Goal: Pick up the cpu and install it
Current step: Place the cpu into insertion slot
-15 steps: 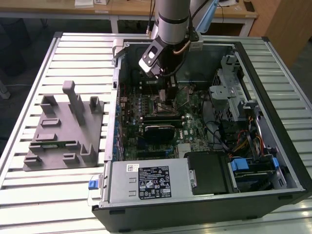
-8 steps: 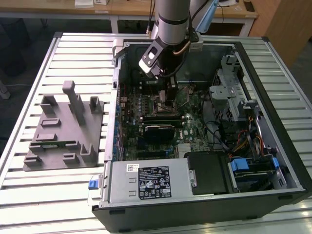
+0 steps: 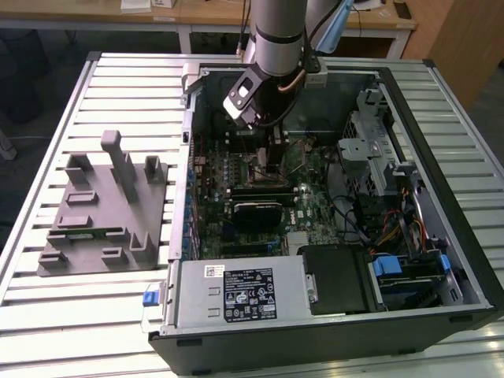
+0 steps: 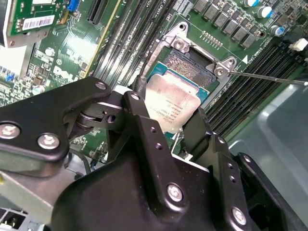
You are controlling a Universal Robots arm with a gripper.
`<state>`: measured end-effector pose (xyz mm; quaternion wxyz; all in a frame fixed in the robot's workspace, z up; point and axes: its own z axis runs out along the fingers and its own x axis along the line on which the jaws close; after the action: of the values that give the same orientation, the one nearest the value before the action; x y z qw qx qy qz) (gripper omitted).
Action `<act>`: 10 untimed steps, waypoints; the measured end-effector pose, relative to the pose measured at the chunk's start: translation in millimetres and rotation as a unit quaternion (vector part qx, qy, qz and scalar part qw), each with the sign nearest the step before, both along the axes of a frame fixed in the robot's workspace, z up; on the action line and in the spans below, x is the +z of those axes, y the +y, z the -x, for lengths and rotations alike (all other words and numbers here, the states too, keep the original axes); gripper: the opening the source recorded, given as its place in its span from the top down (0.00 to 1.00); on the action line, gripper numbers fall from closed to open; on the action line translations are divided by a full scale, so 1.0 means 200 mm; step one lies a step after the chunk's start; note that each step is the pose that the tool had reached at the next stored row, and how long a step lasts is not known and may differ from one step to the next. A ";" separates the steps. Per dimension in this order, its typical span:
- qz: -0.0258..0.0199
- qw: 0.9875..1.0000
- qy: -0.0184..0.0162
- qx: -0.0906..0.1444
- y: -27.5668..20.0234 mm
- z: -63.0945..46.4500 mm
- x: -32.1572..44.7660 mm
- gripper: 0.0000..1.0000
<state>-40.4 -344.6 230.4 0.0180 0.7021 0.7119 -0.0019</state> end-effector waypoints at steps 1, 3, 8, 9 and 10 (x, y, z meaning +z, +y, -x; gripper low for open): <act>0.000 1.000 0.000 -0.001 0.000 0.00 -0.004 0.45; 0.000 1.000 0.000 -0.001 0.000 0.00 -0.016 0.45; 0.000 1.000 0.000 -0.001 0.009 0.00 -0.037 0.45; 0.000 1.000 0.000 -0.001 0.012 0.00 -0.041 0.45; 0.000 1.000 0.000 -0.001 0.015 0.00 -0.044 0.45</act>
<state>-40.3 -341.5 221.6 0.0180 0.7027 0.7113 -0.0019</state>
